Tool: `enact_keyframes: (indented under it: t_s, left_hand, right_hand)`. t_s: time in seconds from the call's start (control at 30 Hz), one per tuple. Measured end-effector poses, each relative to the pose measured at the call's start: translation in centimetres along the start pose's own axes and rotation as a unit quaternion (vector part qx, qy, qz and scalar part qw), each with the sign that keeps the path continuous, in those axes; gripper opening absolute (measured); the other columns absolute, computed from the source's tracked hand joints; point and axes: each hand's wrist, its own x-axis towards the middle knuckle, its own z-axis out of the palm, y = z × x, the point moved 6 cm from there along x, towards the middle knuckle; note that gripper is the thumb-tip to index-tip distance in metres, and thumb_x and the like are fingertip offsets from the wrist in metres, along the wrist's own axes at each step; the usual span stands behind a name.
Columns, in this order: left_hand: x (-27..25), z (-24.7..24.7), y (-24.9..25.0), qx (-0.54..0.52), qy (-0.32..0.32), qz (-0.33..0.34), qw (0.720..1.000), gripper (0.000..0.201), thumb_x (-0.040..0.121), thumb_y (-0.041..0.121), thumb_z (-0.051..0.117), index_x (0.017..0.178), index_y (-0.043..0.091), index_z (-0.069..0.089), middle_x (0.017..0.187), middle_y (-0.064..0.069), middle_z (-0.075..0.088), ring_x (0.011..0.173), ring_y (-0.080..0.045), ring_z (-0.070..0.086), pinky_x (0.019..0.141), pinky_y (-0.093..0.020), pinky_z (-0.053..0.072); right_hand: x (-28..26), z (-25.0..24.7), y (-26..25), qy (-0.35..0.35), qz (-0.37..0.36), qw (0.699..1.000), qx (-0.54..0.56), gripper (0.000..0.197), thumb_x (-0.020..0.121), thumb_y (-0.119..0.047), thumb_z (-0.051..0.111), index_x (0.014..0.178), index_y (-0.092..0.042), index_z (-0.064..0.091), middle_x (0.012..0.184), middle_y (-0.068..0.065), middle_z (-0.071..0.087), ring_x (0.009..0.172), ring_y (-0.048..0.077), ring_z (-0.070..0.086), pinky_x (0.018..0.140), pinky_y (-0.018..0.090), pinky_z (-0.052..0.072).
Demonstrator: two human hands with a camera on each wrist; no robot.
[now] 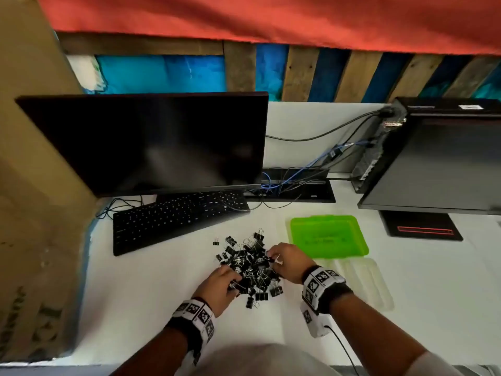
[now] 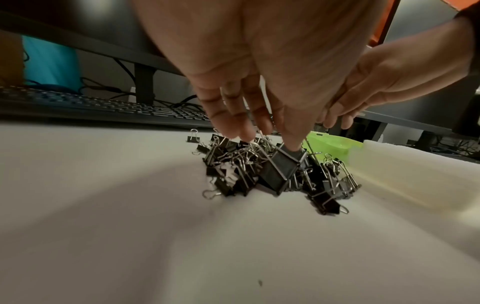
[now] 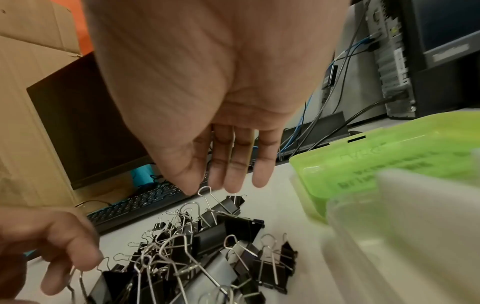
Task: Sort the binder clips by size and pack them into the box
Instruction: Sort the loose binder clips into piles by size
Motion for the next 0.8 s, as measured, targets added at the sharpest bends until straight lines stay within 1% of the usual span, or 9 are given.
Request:
enact_keyframes:
  t_s: [0.1, 0.23, 0.3, 0.43, 0.57, 0.63, 0.7, 0.77, 0.8]
  left_hand:
    - [0.3, -0.5, -0.5, -0.004, 0.016, -0.002, 1.000, 0.025, 0.090, 0.027, 0.056, 0.114, 0.033, 0.055, 0.117, 0.017, 0.045, 0.102, -0.004, 0.049, 0.090, -0.019, 0.042]
    - [0.9, -0.9, -1.1, -0.008, 0.035, -0.010, 0.999, 0.025, 0.090, 0.024, 0.056, 0.115, 0.028, 0.056, 0.116, 0.013, 0.047, 0.104, -0.008, 0.050, 0.093, -0.025, 0.044]
    - [1.2, -1.0, -1.3, -0.021, 0.034, -0.016, 0.999, 0.025, 0.091, 0.022, 0.055, 0.115, 0.027, 0.056, 0.115, 0.012, 0.048, 0.105, -0.009, 0.051, 0.093, -0.026, 0.044]
    - [1.1, -1.2, -1.4, -0.043, 0.032, -0.017, 0.998, 0.024, 0.091, 0.016, 0.050, 0.112, 0.025, 0.058, 0.111, 0.011, 0.054, 0.101, -0.007, 0.054, 0.090, -0.021, 0.045]
    - [1.0, -0.7, -1.9, -0.082, 0.012, -0.028, 0.996, 0.024, 0.090, 0.009, 0.048, 0.101, 0.026, 0.061, 0.097, 0.011, 0.056, 0.091, -0.007, 0.056, 0.085, -0.024, 0.050]
    - [0.9, -0.5, -1.7, -0.118, -0.005, -0.021, 0.993, 0.025, 0.090, 0.006, 0.047, 0.097, 0.024, 0.063, 0.093, 0.009, 0.055, 0.088, -0.007, 0.057, 0.082, -0.021, 0.051]
    - [0.7, -0.9, -1.5, -0.142, -0.007, -0.007, 0.990, 0.022, 0.091, 0.008, 0.050, 0.092, 0.025, 0.063, 0.092, 0.007, 0.057, 0.086, -0.007, 0.057, 0.077, -0.015, 0.049]
    - [0.4, -2.0, -1.4, -0.145, 0.016, 0.012, 0.989, 0.018, 0.091, 0.011, 0.052, 0.091, 0.026, 0.062, 0.092, 0.007, 0.059, 0.085, -0.005, 0.056, 0.075, -0.008, 0.043]
    - [0.3, -2.5, -1.6, -0.147, 0.030, 0.019, 0.988, 0.019, 0.092, 0.011, 0.052, 0.090, 0.028, 0.061, 0.093, 0.008, 0.060, 0.086, -0.003, 0.055, 0.075, -0.006, 0.042]
  right_hand:
    - [1.2, 0.3, -0.4, -0.001, 0.002, 1.000, -0.002, 0.032, 0.085, -0.011, 0.056, 0.115, -0.017, 0.063, 0.118, 0.005, 0.064, 0.105, 0.018, 0.061, 0.091, 0.026, 0.048]
    - [2.5, 1.4, -1.3, -0.021, -0.012, 0.998, -0.051, 0.031, 0.085, -0.014, 0.057, 0.115, -0.022, 0.061, 0.122, 0.003, 0.057, 0.112, 0.020, 0.055, 0.096, 0.030, 0.046]
    - [2.9, 1.8, -1.5, -0.020, -0.014, 0.997, -0.068, 0.032, 0.085, -0.013, 0.056, 0.115, -0.022, 0.061, 0.123, 0.002, 0.054, 0.113, 0.022, 0.054, 0.095, 0.033, 0.047]
    - [3.0, 2.2, -1.4, -0.014, -0.021, 0.997, -0.073, 0.032, 0.086, -0.010, 0.057, 0.116, -0.020, 0.060, 0.122, 0.003, 0.054, 0.110, 0.023, 0.055, 0.093, 0.032, 0.047]
    - [2.7, 2.1, -1.0, -0.002, -0.023, 0.998, -0.058, 0.032, 0.086, -0.013, 0.058, 0.117, -0.020, 0.061, 0.122, 0.003, 0.056, 0.114, 0.020, 0.054, 0.096, 0.027, 0.042]
    - [2.5, 2.1, -1.0, -0.002, -0.028, 0.998, -0.052, 0.032, 0.086, -0.013, 0.058, 0.118, -0.020, 0.061, 0.122, 0.003, 0.056, 0.115, 0.020, 0.053, 0.096, 0.026, 0.040]
    - [2.4, 1.9, -1.0, 0.004, -0.034, 0.998, -0.048, 0.031, 0.087, -0.014, 0.057, 0.117, -0.021, 0.061, 0.120, 0.003, 0.057, 0.113, 0.019, 0.053, 0.097, 0.027, 0.041]
    - [2.4, 1.6, -1.0, 0.017, -0.042, 0.998, -0.043, 0.030, 0.088, -0.016, 0.057, 0.117, -0.022, 0.062, 0.118, 0.002, 0.058, 0.111, 0.019, 0.055, 0.096, 0.026, 0.042]
    - [2.5, 1.5, -1.1, 0.024, -0.048, 0.998, -0.038, 0.029, 0.089, -0.015, 0.056, 0.116, -0.021, 0.062, 0.117, 0.002, 0.059, 0.111, 0.018, 0.055, 0.095, 0.023, 0.041]
